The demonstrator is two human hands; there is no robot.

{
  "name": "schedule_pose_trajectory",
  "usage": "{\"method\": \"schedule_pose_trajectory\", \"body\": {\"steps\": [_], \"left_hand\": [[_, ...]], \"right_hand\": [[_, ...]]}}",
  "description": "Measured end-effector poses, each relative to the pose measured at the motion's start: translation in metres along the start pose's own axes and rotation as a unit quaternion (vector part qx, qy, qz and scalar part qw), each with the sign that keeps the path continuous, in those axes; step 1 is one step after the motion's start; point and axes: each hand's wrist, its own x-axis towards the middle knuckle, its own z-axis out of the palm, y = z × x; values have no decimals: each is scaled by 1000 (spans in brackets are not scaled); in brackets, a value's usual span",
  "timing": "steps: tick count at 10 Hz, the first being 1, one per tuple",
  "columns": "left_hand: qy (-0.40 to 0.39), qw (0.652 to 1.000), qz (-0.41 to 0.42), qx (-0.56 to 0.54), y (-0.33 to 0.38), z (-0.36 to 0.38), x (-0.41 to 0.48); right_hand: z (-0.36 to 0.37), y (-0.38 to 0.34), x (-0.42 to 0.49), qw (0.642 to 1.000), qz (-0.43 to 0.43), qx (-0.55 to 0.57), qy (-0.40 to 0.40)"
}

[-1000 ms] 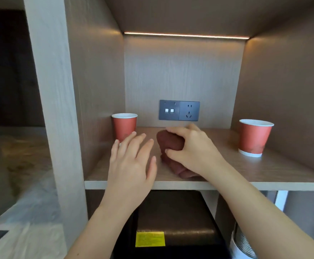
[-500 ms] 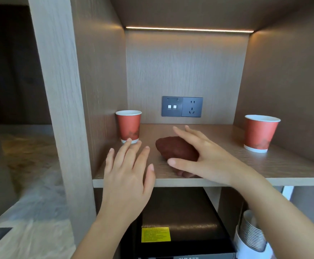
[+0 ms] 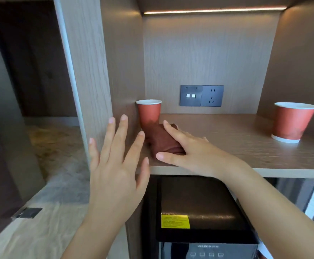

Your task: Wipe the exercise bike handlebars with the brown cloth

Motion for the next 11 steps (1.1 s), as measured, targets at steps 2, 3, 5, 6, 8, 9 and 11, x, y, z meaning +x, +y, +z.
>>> {"method": "schedule_pose_trajectory", "body": {"steps": [2, 3, 5, 6, 8, 9, 11], "left_hand": [[-3, 1000, -7, 9, -14, -4, -1], [-5, 1000, -6, 15, -20, -4, -2], [-15, 1000, 4, 24, -28, -5, -1], [-15, 999, 9, 28, -30, -5, -1], [-8, 1000, 11, 27, -22, -6, -2], [-8, 1000, 15, 4, -13, -6, -7], [-11, 999, 39, -33, 0, 2, -20]], "right_hand": [[2, -14, 4, 998, -5, 68, 2], [4, -16, 1, 1000, 9, -1, 16], [20, -34, 19, 996, 29, -72, 39], [28, -39, 28, 994, 39, -80, 67], [31, -37, 24, 992, 43, -56, 105], [34, -36, 11, 983, 31, -65, 166], [35, -22, -30, 944, 67, -159, 280]]}}
